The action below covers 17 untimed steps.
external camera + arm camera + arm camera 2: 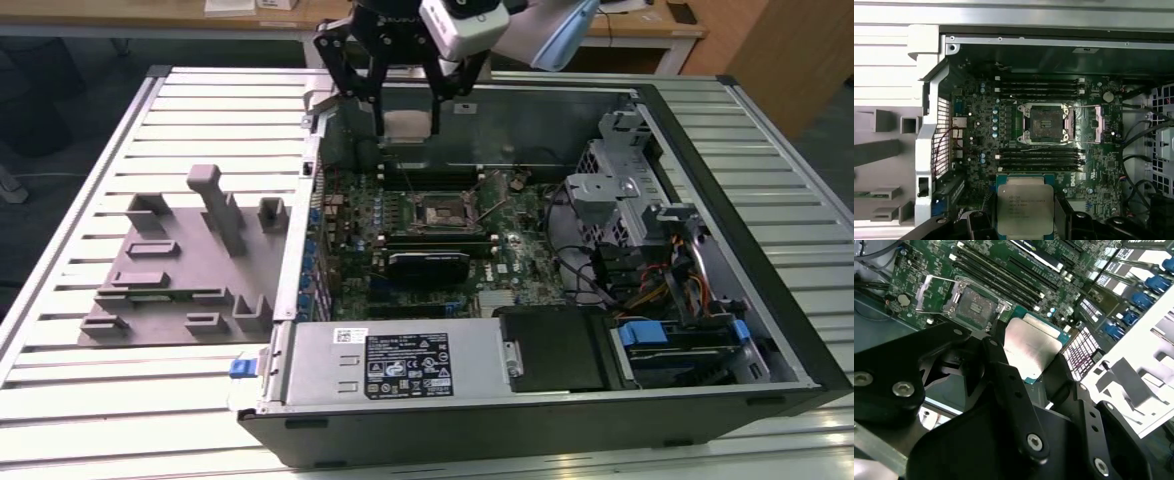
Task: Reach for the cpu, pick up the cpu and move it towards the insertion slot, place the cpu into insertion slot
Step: 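Pick up the cpu and move it towards the insertion slot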
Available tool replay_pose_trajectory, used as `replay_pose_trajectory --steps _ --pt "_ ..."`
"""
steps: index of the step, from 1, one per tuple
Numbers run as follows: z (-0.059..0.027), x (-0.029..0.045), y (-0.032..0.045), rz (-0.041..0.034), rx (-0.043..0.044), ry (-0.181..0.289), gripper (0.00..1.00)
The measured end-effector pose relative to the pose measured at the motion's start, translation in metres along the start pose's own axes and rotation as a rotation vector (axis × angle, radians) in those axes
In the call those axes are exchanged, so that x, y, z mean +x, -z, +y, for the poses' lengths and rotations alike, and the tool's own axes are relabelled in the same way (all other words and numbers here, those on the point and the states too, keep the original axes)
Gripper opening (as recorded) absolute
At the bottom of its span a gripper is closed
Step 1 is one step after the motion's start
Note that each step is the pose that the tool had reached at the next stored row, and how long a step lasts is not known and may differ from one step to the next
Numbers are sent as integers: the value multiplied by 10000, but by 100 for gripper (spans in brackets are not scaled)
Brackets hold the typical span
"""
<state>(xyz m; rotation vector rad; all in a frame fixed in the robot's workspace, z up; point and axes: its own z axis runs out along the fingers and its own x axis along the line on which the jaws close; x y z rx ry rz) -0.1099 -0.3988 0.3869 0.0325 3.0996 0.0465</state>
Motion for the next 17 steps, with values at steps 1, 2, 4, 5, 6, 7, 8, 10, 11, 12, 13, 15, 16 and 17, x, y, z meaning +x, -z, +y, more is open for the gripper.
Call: replay_pose_trajectory --steps 1,2,4,5,6,7,8,10,11,12,13,15,16,17 --pt "0 -15 -10 2 0 0 54" --pt "0 -28 -23 2 -1 0 54" --pt "-1 -57 -59 6 0 0 54" --pt "-1 -71 -77 10 1 1 54" --pt "-1 -87 -97 14 1 0 54" --pt "-1 -100 -115 18 3 -1 54" --pt "-1 -113 -133 21 3 0 54" --pt "-1 -136 -170 25 1 -1 54" --pt "-1 -147 -185 27 3 -1 54" --pt "-1 -157 -202 30 5 0 54" --pt "-1 -164 -216 31 6 0 54" --pt "1 -180 -247 34 9 0 54" --pt "3 -188 -264 35 10 0 54" --pt "4 -197 -281 37 10 0 54"
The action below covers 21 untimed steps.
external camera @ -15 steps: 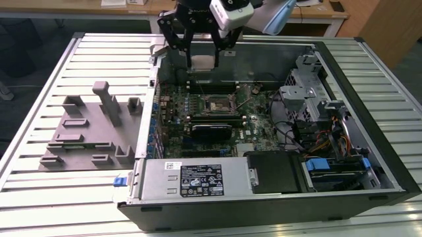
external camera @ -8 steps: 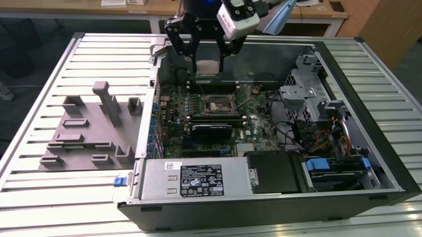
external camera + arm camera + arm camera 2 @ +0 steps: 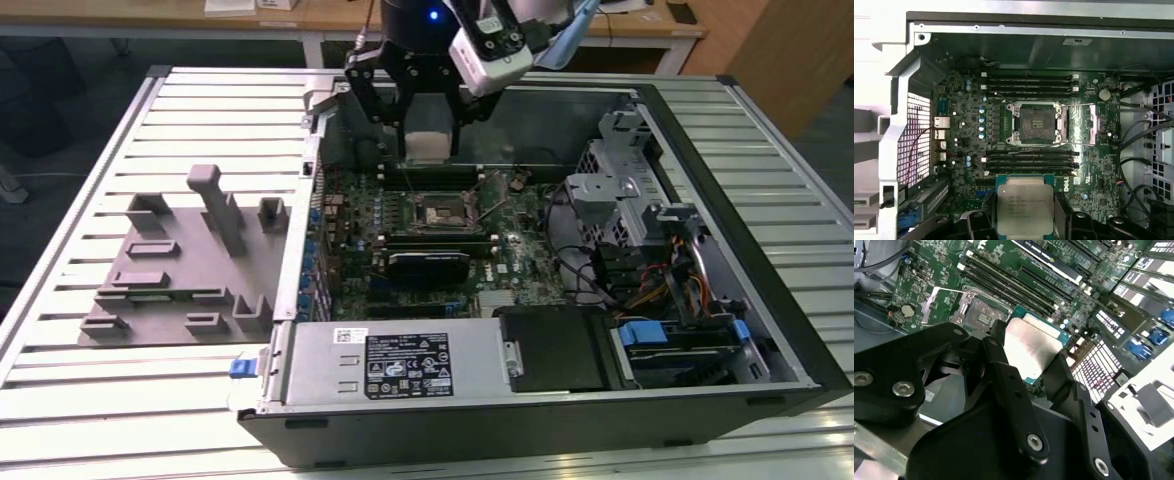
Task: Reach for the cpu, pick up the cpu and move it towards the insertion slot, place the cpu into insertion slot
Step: 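Pick up the cpu and move it towards the insertion slot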
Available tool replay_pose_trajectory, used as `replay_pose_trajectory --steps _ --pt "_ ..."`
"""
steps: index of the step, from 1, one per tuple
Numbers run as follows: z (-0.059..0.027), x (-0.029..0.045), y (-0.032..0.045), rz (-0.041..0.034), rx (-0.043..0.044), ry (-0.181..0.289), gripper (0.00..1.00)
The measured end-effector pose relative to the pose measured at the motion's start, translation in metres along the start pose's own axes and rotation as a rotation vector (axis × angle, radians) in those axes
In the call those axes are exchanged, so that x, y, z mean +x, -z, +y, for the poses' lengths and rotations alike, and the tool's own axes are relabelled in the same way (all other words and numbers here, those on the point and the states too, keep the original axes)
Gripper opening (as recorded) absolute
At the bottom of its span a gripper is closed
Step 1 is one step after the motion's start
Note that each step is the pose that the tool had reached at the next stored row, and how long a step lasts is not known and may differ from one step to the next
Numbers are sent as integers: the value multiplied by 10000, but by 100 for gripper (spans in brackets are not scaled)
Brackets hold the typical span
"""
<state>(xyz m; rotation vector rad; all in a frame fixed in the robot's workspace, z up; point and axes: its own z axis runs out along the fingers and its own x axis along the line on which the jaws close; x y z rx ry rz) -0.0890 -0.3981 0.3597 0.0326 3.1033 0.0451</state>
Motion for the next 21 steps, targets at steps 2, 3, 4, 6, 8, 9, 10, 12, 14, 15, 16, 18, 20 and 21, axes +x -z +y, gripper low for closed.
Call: replay_pose_trajectory --steps 2,3,4,6,8,9,10,12,14,15,16,18,20,21 --pt "4 -16 -32 5 2 0 54" --pt "7 -22 -47 7 3 0 54" --pt "10 -28 -63 9 6 0 54" --pt "15 -38 -92 10 9 0 54" --pt "24 -47 -120 13 14 -1 54" --pt "30 -50 -134 15 16 -1 54" --pt "37 -54 -150 19 17 -2 54" --pt "55 -62 -181 27 19 1 54" --pt "76 -69 -211 33 21 0 54" --pt "86 -72 -225 37 24 0 54" --pt "95 -76 -238 40 27 0 54" --pt "111 -84 -263 46 35 0 54" --pt "124 -90 -285 50 41 0 54" --pt "131 -93 -295 52 45 0 54"
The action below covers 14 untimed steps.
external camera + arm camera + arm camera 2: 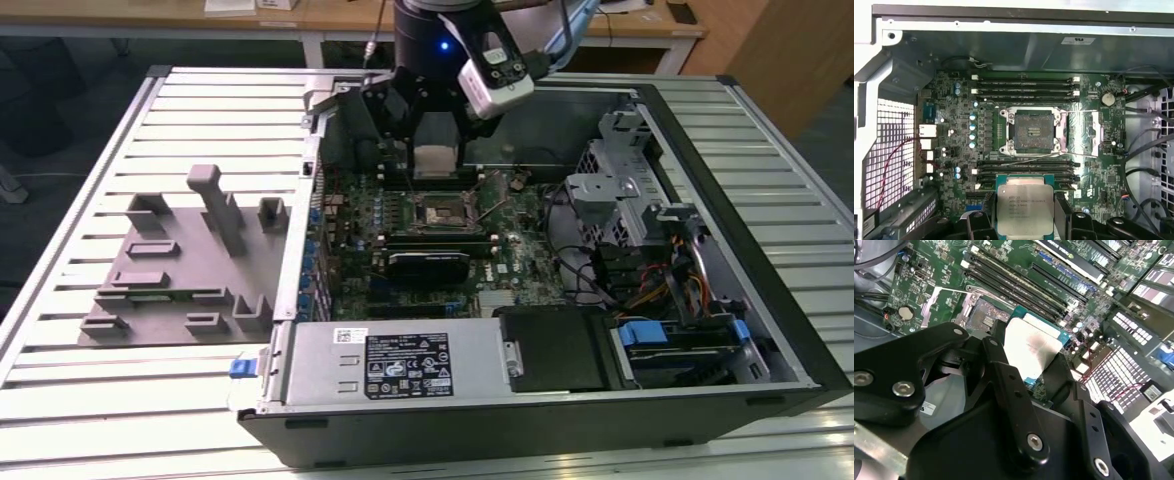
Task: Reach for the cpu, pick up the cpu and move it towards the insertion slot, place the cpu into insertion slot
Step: 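Pick up the cpu and move it towards the insertion slot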
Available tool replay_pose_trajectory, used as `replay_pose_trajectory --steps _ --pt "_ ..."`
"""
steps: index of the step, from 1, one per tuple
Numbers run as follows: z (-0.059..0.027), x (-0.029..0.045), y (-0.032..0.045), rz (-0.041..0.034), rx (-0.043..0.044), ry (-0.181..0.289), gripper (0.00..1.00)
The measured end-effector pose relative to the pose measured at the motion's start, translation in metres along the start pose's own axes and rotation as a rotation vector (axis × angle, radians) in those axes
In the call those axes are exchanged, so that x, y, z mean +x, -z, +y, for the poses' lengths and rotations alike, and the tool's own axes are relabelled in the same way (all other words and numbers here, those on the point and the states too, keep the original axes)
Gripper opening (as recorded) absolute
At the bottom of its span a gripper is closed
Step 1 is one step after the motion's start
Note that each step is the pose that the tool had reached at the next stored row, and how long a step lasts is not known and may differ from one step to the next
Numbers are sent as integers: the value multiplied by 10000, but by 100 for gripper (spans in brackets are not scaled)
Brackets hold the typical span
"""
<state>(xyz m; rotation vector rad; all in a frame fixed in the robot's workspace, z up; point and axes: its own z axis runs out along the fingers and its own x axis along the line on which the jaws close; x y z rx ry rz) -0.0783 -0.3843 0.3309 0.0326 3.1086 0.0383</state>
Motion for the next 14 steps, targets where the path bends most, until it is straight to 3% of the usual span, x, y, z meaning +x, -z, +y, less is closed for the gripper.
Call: replay_pose_trajectory --steps 14 --pt "53 -68 -169 17 11 0 54"
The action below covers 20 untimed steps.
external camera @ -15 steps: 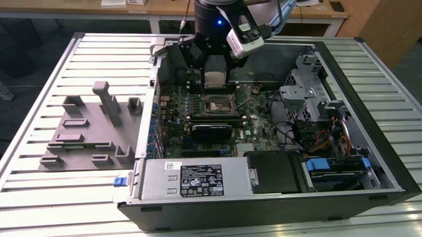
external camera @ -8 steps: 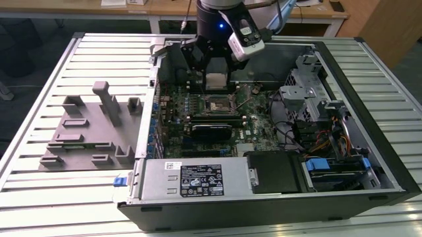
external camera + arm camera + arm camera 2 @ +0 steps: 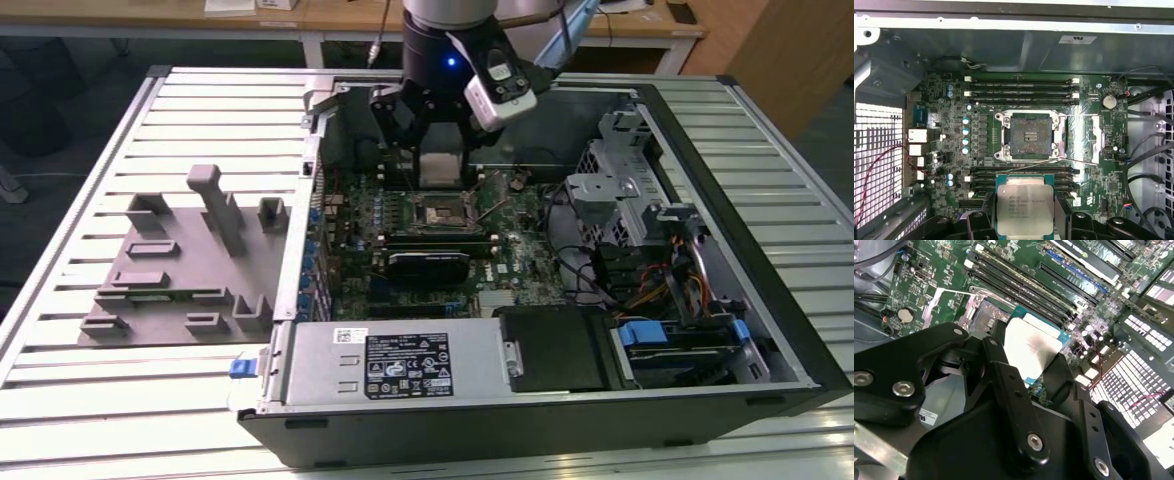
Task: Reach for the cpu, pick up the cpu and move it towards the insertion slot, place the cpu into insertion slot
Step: 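Pick up the cpu and move it towards the insertion slot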
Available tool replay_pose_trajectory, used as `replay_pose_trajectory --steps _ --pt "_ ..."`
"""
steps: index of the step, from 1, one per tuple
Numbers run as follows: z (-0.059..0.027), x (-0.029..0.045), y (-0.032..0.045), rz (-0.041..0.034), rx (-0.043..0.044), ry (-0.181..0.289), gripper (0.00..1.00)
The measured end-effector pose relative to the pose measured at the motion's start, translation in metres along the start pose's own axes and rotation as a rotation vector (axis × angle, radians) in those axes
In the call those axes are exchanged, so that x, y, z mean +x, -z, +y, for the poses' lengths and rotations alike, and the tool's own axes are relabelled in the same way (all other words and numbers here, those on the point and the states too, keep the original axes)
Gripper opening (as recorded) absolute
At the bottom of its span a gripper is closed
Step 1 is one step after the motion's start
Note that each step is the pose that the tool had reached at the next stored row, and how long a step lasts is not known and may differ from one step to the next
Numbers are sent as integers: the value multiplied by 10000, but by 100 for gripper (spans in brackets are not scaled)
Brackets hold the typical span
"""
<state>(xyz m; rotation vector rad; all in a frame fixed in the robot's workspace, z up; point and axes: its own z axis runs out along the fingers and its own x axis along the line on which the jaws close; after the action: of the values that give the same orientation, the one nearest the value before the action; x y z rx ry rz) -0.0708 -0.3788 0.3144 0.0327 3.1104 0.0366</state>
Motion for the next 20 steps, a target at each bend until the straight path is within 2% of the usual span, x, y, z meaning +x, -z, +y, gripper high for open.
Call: replay_pose_trajectory --steps 6,20 --pt "30 -31 -94 6 0 -1 54" --pt "159 -91 -329 28 0 -1 54"
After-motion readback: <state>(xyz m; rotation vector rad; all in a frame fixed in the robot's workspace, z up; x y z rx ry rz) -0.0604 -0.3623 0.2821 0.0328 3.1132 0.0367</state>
